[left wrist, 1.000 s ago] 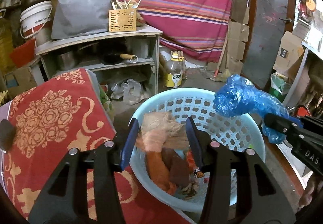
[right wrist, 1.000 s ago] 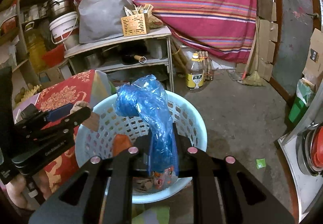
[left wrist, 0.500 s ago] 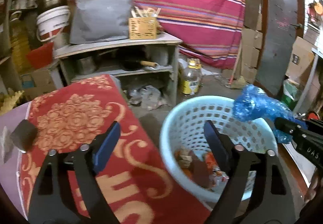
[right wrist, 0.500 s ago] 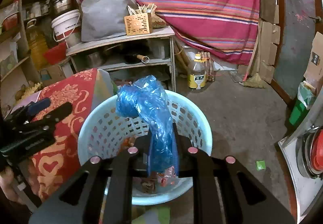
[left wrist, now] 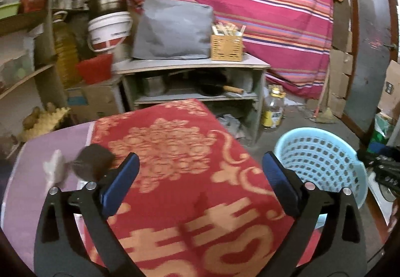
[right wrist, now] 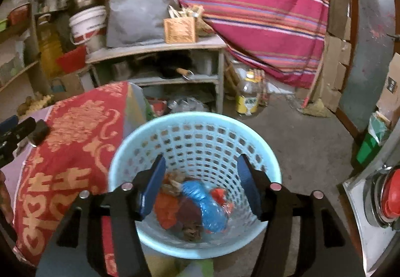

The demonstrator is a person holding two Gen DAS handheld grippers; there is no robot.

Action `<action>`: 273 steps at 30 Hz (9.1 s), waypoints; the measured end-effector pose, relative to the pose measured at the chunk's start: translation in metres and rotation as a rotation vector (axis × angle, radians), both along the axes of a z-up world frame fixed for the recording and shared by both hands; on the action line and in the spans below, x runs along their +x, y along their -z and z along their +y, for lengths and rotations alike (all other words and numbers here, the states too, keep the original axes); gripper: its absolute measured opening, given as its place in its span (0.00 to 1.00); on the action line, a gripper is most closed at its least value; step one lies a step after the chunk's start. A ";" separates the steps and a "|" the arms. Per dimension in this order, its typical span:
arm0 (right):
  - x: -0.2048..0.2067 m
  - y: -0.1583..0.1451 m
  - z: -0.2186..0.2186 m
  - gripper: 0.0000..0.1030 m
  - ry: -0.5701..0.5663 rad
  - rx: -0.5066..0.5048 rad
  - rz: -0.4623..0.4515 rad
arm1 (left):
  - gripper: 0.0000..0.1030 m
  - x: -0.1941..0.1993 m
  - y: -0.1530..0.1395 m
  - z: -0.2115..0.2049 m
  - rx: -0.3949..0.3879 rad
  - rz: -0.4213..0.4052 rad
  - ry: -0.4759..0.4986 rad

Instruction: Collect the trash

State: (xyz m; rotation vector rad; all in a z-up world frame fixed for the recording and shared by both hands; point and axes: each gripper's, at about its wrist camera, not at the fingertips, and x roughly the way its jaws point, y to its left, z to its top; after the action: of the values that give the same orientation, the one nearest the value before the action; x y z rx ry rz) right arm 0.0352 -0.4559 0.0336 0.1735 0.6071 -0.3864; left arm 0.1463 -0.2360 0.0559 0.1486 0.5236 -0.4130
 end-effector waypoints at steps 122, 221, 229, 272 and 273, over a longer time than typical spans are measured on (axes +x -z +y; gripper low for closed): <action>0.059 -0.034 0.163 0.77 -0.263 -0.064 -0.068 | 0.28 0.009 0.004 0.158 0.091 0.058 -0.320; 0.031 0.027 -0.031 0.77 0.042 0.030 0.039 | 0.94 -0.006 0.012 -0.056 0.053 0.000 -0.034; 0.039 0.032 -0.024 0.90 0.064 -0.004 0.050 | 0.95 0.008 0.013 -0.030 0.025 0.024 -0.094; -0.035 0.001 0.208 0.96 -0.330 -0.035 -0.171 | 0.95 -0.123 0.037 0.197 0.047 -0.129 -0.415; -0.034 0.002 0.212 0.95 -0.330 -0.034 -0.175 | 0.95 -0.124 0.039 0.200 0.051 -0.128 -0.413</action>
State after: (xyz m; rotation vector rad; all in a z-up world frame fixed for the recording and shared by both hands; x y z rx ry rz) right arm 0.0012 -0.2442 0.0321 0.0714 0.4463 -0.0613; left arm 0.0226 -0.0362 0.0174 0.1114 0.4253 0.0134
